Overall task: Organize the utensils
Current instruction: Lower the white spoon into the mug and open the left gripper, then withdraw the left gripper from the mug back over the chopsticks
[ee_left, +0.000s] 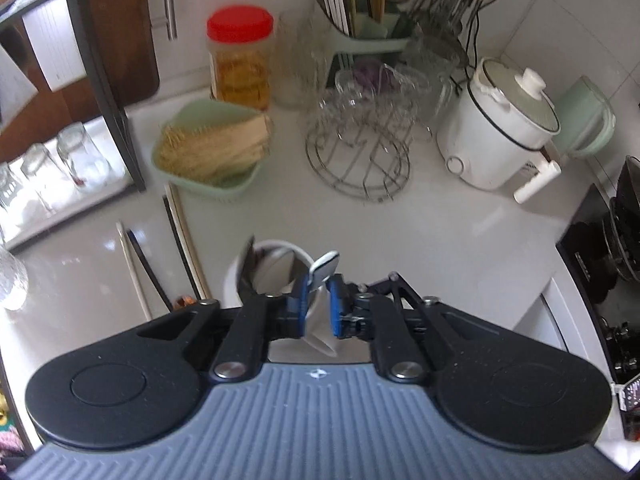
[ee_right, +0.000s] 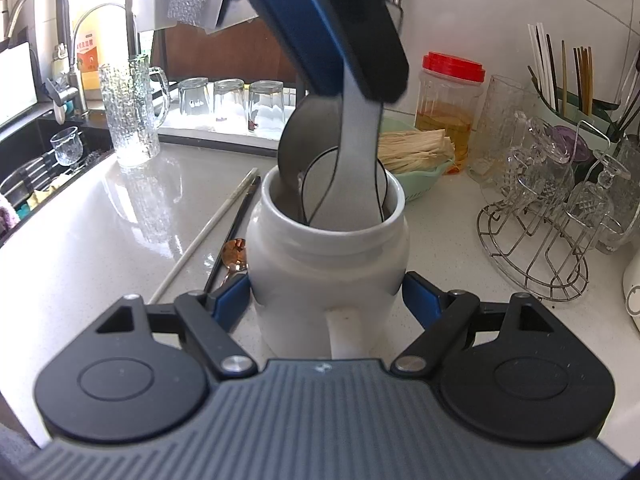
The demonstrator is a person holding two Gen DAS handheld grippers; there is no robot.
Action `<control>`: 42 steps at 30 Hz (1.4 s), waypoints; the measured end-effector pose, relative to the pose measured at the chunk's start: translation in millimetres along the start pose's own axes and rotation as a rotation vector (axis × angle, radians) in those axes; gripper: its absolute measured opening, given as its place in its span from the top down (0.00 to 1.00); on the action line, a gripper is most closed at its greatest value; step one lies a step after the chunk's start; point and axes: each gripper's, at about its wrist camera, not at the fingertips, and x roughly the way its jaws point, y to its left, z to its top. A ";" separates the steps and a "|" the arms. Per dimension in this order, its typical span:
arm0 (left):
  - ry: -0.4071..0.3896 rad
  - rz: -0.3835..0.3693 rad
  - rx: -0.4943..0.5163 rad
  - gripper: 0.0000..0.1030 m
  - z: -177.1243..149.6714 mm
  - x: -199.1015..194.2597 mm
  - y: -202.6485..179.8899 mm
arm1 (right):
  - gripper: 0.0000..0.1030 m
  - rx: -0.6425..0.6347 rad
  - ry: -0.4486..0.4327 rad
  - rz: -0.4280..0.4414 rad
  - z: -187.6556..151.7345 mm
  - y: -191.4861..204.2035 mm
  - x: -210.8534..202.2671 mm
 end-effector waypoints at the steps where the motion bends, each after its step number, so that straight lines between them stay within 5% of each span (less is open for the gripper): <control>1: 0.010 0.000 -0.004 0.92 -0.7 1.9 -0.4 | 0.17 -0.006 -0.003 -0.002 -0.2 0.6 0.0; 12: 0.038 0.022 -0.035 0.94 1.6 13.7 4.1 | 0.17 -0.009 -0.011 0.004 -2.0 -0.4 0.0; 23: -0.017 -0.002 -0.067 0.93 3.3 0.0 12.0 | 0.17 -0.003 -0.015 0.004 -2.6 -0.4 -1.5; 36: -0.170 0.018 -0.125 0.57 -12.9 -37.4 40.1 | 0.17 0.014 0.015 -0.009 2.6 1.5 0.0; 42: -0.235 0.090 -0.171 0.44 -24.7 -58.1 70.2 | 0.17 0.027 0.016 -0.018 2.6 2.8 0.2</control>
